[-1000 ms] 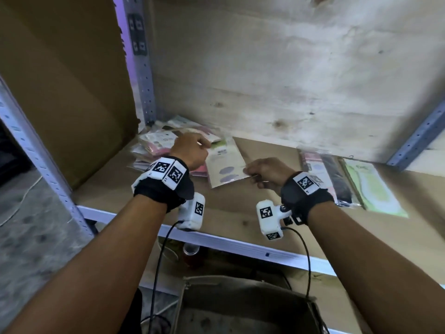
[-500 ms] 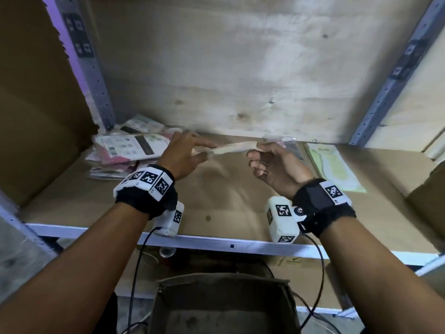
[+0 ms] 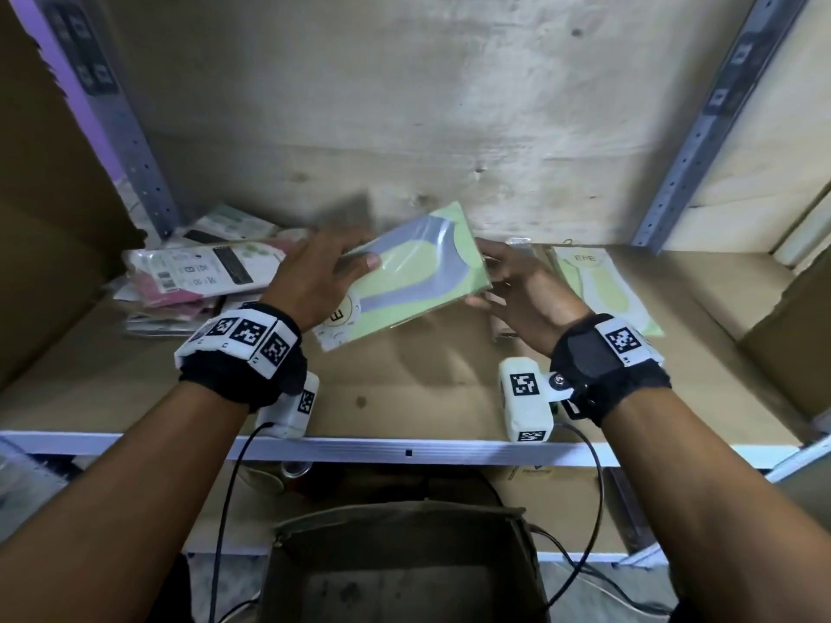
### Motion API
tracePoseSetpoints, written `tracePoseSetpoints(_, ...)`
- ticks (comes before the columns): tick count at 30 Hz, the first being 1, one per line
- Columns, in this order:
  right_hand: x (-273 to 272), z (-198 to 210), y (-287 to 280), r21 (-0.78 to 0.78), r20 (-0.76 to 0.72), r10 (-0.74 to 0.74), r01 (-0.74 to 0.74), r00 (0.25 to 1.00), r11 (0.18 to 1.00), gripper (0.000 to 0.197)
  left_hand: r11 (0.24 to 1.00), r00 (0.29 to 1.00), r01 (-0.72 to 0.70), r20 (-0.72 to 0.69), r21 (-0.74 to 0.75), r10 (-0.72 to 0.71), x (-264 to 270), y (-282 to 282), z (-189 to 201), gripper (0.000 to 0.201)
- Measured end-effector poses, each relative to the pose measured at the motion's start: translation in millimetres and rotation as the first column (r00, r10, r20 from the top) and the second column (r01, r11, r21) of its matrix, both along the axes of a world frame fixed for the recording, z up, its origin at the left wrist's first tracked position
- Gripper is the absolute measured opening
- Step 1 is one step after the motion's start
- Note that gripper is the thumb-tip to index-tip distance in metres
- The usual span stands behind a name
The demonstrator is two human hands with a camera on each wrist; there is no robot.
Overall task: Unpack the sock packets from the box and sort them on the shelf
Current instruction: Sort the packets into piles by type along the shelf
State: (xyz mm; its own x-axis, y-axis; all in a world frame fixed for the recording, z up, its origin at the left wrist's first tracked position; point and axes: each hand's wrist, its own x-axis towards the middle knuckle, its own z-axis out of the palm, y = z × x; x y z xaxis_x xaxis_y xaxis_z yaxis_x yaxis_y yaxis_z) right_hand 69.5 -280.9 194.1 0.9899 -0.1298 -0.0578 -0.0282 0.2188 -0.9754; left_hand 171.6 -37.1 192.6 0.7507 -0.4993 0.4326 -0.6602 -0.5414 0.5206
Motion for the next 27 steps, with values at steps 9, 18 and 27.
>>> tracePoseSetpoints(9,-6,-11,5,-0.3,-0.005,-0.072,0.067,0.997,0.952,0.015,0.983,0.983,0.082,-0.175,0.166,-0.052,-6,-11,-14,0.028)
tracePoseSetpoints(18,-16,-18,-24,-0.061,-0.004,-0.172,0.172,0.985,0.983,0.004,0.989,0.82,-0.01,-0.567,-0.15,-0.078,8,26,-13,0.021)
tracePoseSetpoints(27,-11,-32,-38,0.007,-0.082,-0.249,0.251,0.965,0.968,0.031,0.895,0.612,-0.17,-0.756,-0.412,-0.232,1,24,-18,0.012)
